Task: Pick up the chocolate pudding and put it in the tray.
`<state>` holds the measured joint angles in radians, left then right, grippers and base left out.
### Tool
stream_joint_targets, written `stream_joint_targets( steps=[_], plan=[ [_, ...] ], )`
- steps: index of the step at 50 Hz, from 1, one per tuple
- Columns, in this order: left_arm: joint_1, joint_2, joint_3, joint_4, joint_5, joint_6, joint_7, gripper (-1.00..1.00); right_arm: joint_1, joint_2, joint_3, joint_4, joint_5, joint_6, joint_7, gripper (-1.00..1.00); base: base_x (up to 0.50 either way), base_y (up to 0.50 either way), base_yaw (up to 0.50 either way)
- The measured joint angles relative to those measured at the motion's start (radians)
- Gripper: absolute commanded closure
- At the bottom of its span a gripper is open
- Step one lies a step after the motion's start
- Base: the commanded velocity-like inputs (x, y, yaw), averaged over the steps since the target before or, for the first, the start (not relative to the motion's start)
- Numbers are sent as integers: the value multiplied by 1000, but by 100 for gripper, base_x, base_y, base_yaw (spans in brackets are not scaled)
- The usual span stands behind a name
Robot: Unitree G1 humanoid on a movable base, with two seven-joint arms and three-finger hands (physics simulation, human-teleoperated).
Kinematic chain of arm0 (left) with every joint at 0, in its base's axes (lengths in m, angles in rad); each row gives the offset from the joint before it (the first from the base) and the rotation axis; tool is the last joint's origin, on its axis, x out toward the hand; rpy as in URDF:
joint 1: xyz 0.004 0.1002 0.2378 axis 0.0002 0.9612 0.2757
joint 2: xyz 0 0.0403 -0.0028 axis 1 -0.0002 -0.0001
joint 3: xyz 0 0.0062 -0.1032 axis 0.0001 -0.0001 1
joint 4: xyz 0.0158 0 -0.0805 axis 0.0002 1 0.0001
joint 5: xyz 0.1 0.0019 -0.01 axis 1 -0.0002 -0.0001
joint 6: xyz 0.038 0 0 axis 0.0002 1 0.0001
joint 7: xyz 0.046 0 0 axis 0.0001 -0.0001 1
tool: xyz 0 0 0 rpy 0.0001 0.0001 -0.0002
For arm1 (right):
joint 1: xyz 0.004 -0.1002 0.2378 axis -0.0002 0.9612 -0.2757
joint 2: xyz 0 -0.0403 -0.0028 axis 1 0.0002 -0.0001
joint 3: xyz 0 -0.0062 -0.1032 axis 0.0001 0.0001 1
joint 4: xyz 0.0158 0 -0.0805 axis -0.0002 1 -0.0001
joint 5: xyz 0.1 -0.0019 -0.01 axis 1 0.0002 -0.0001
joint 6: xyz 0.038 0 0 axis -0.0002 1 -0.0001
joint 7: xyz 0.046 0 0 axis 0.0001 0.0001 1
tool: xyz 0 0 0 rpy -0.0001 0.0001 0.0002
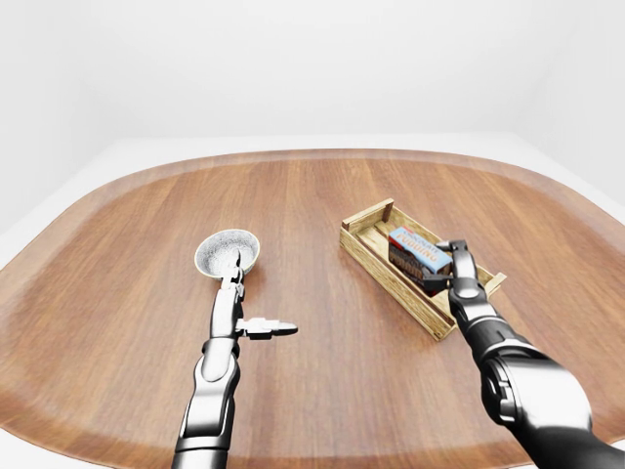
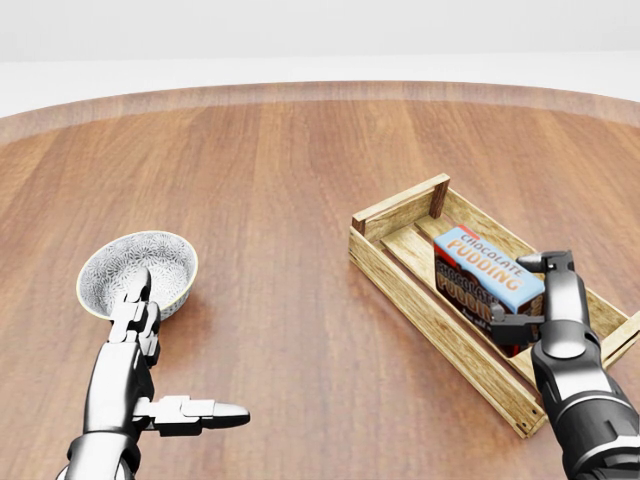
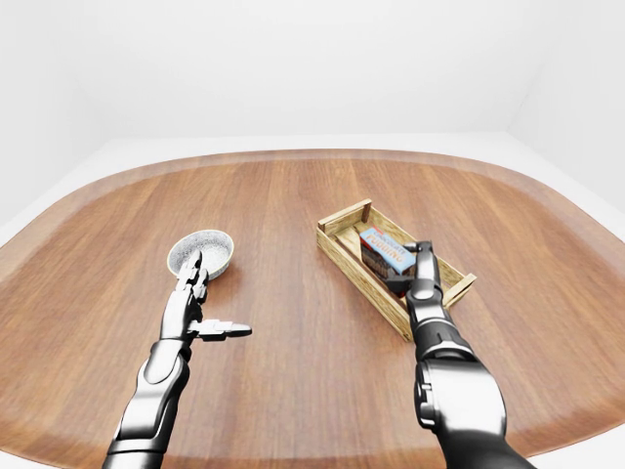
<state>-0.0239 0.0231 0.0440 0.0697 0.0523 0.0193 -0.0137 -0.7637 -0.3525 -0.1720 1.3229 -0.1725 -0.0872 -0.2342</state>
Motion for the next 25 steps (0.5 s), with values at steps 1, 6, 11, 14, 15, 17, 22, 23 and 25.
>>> stream_joint_targets(
  steps=[1,6,11,14,15,17,22,23,25],
  plan=[
    [0,0,0,0,0,0,0,-100,1,0,0,0,0,0,0,100,0,0,0],
    [0,0,0,-1,0,1,0,-100,9,-1,-2,2,0,0,0,100,0,0,0],
    [1,0,0,-1,0,1,0,-100,13,-3,-4,3,1,0,1,100,0,0,0],
    [1,0,-1,-1,0,1,0,-100,15,-5,-5,3,2,0,1,100,0,0,0],
    [1,0,-1,-2,0,2,0,-100,16,-6,-5,3,2,0,1,100,0,0,0],
    [2,0,-1,-4,0,3,0,-100,17,-7,-5,4,1,0,1,100,0,0,0],
    [2,0,-1,-4,0,2,0,-100,22,-9,-7,5,1,0,0,100,0,0,0],
    [2,0,-1,-4,1,3,0,-100,23,-10,-7,5,1,0,0,100,0,0,0],
    [3,0,-1,-5,1,3,-1,-100,26,-11,-8,5,1,0,0,100,0,0,0]
  ],
)
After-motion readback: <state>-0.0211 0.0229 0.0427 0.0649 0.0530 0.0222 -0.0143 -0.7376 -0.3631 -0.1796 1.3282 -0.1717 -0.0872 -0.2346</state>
